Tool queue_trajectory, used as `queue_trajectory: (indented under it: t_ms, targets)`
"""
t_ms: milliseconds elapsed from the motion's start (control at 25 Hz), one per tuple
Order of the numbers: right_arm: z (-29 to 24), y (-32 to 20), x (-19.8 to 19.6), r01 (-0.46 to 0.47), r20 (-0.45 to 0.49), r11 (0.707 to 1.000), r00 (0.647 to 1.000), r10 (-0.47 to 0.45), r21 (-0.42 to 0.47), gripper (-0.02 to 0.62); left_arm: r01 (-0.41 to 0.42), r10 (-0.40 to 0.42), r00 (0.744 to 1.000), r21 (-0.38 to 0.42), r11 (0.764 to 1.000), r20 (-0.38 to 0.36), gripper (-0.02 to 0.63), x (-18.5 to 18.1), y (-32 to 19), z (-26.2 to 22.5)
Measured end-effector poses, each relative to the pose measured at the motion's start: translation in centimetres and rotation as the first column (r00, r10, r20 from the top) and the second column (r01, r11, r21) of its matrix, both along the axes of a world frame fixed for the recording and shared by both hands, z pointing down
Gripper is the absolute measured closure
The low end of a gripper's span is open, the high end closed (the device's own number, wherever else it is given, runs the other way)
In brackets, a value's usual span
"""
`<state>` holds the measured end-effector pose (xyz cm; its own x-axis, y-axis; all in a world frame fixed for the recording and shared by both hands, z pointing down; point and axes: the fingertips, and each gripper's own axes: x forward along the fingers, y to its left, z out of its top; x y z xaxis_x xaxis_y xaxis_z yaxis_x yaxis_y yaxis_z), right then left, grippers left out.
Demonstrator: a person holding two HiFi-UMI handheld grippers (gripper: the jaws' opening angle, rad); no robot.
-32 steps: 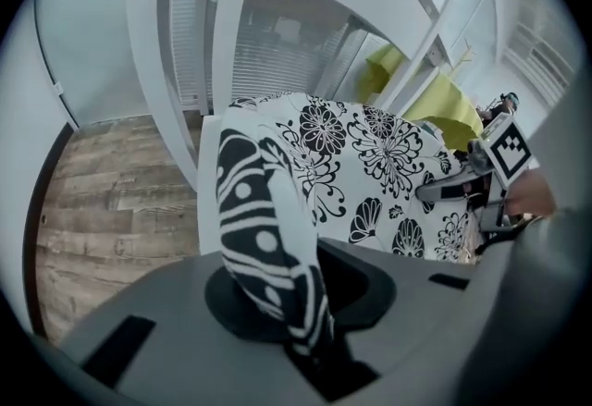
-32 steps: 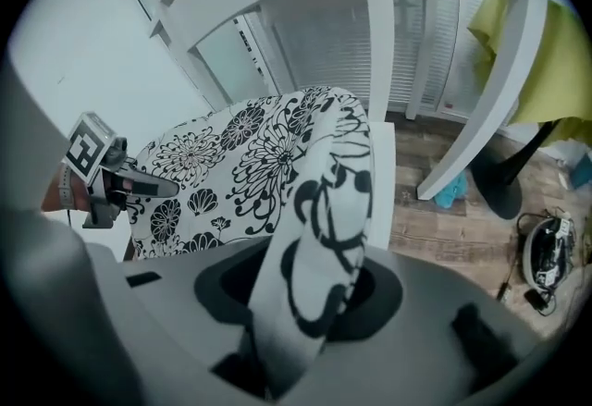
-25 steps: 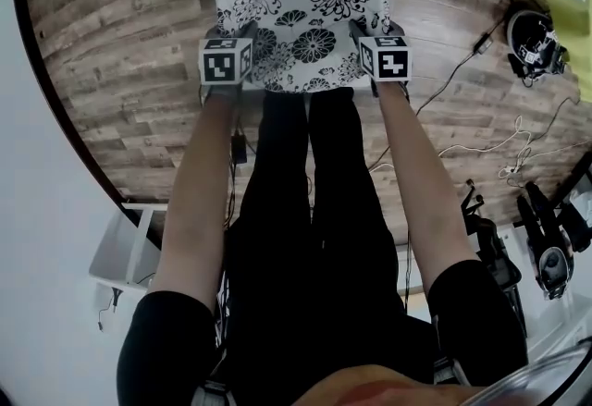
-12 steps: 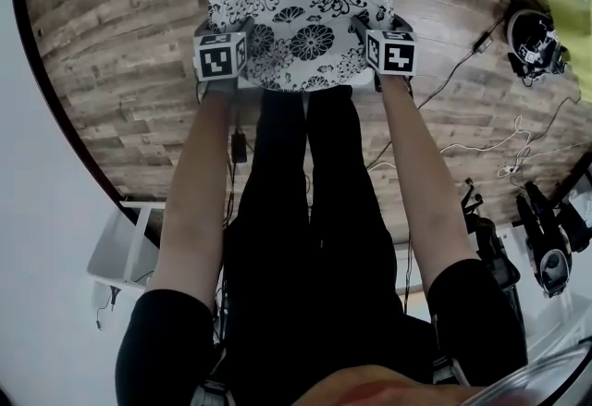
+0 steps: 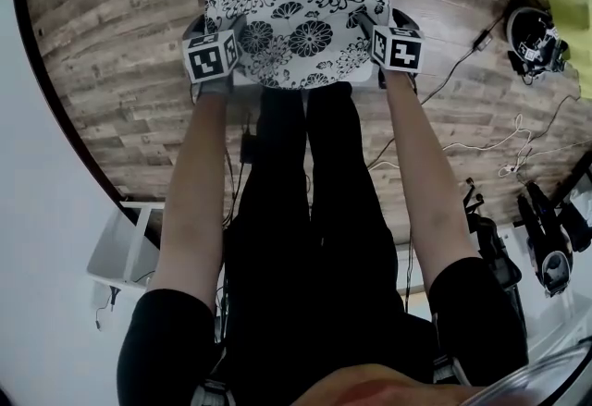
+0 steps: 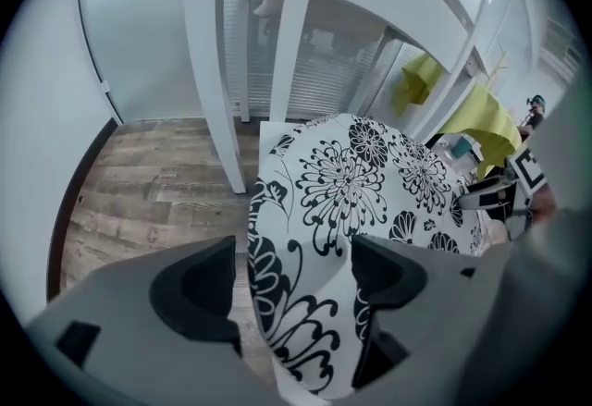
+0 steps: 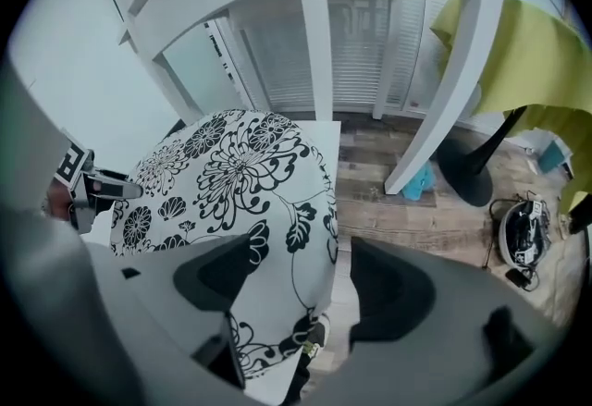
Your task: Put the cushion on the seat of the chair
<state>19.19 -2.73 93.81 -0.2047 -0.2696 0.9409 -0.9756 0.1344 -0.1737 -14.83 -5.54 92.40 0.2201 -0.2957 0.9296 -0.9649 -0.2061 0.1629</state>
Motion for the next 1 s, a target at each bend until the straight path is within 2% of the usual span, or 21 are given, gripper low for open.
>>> queue_trajectory:
  t_ms: [120,280,600,680,720,880,1000]
  targets:
    - [-1.4,-0.2,0.5,-0.009,-0.010,1.000,1.000,0.010,0.015,0.262,0.028,-0.028,0.999,0.030,0.999,0.015,0.225,-0.9,-0.1,-1.5]
    - [-4.3,-0.6,0.3,-0.018,0.009,0.999,1.000,0.017,0.043,0.262,0.053,-0.053,0.999,0.064,0.997,-0.011,0.225,-1.0,-0.1,-4.7]
    - [-12.7,0.2,-2.2,0.006,0.071,0.997,0.997,-0.011,0.075,0.269,-0.004,0.012,0.995,0.090,0.996,-0.096,0.227,2.1,1.9,-13.4]
    - [-15.0,0.9,-3.0,0.012,0.082,0.997,0.996,-0.019,0.077,0.313,-0.020,0.032,0.991,0.092,0.996,-0.130,0.240,3.4,2.6,-15.9]
    - [-16.4,1.3,-3.4,0.017,0.087,0.996,0.996,-0.024,0.082,0.362,-0.026,0.040,0.989,0.098,0.995,-0.144,0.257,4.1,3.0,-17.3]
    - [-22.8,2.6,-5.4,0.051,0.094,0.989,0.993,-0.065,0.137,0.534,-0.059,0.087,0.977,0.146,0.988,-0.195,0.373,6.6,4.2,-23.9]
    - [-28.3,2.7,-6.6,0.071,0.119,0.972,0.988,-0.099,0.223,0.569,-0.077,0.119,0.974,0.215,0.974,-0.192,0.484,7.9,4.4,-29.4]
